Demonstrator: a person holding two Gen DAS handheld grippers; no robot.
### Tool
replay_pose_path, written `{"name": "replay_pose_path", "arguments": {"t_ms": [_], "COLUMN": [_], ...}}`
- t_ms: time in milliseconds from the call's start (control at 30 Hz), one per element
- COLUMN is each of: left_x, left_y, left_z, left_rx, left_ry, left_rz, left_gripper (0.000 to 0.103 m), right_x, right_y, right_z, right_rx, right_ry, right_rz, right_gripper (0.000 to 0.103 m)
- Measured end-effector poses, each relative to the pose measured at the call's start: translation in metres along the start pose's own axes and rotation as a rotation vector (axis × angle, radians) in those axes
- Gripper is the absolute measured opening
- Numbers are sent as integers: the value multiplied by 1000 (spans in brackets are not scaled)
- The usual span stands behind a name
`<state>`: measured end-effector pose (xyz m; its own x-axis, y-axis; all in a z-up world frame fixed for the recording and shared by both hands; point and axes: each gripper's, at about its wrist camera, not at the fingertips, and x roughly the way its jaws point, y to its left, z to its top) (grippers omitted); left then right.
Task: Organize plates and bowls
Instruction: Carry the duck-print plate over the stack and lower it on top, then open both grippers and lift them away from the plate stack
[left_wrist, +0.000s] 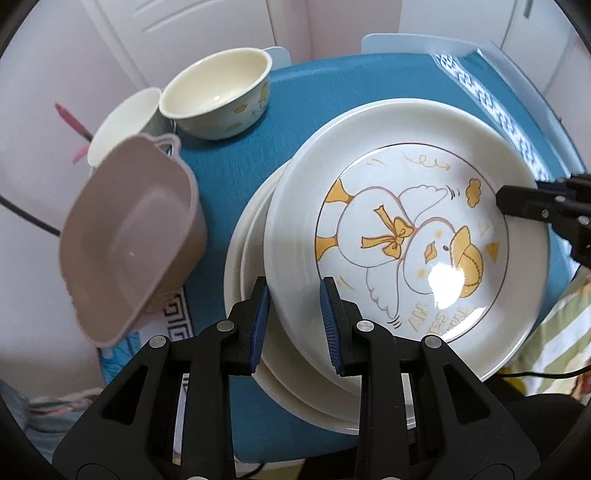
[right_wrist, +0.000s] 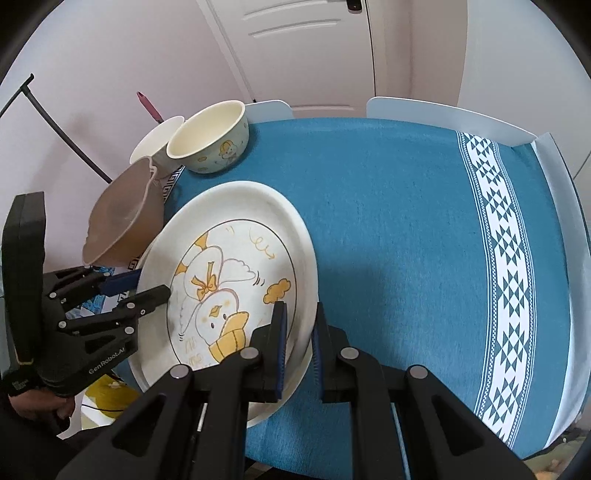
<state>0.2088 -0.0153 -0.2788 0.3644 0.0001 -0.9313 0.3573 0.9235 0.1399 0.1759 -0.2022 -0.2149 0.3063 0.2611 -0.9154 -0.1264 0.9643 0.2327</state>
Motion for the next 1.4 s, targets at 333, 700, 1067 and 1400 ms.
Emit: {"name": "replay_pose_path", "arguments": {"t_ms": [333, 700, 1067, 1400], "left_x": [-2, -5, -6, -11], "left_y": [-24, -30, -34, -47], "left_z": [-1, -10, -15, -18], "left_rx": [122, 163, 171, 194], "left_ry": [-21, -35, -36, -47], "left_rz": [162, 235, 261, 245], "left_gripper": [25, 25, 25, 25], "right_x": [2, 7, 12, 13], "right_y": [9, 17, 19, 23], "right_z": [-7, -8, -8, -7], "right_rx": [-30, -77, -113, -147], "right_ry": [8, 22, 31, 29], "right_rz": [-36, -68, -88, -104], "right_gripper": [12, 12, 13, 13]}}
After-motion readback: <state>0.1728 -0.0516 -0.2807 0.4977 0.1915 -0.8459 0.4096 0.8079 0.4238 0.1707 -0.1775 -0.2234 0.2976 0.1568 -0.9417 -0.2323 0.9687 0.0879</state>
